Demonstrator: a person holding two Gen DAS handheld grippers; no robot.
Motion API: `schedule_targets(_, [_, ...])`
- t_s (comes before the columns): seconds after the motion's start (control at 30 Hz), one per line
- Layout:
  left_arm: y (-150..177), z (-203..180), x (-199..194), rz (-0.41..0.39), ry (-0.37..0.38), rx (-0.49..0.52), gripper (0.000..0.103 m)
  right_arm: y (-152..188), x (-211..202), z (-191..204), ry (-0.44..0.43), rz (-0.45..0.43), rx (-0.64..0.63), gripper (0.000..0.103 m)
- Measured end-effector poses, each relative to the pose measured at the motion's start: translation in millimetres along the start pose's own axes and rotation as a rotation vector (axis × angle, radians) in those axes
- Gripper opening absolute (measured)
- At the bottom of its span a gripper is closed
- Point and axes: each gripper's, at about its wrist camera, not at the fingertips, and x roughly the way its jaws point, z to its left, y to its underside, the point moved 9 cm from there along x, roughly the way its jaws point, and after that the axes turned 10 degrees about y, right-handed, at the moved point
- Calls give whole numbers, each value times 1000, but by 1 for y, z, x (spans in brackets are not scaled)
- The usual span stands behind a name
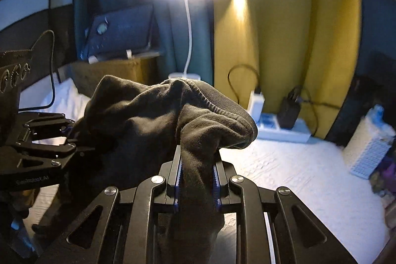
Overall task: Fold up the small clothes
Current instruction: 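Lift the shirt end with both tools and fold it over the body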
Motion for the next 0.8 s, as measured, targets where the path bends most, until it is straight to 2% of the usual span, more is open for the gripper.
schedule_targets(0.4, [-20, -36, -91, -162, -20, 39, 23, -35, -114, 19, 24, -195, -26, 20])
schedule_targets(0.8, [-27, -48, -180, -314, -113, 45, 23, -65, -204, 60, -26, -366, -89, 19])
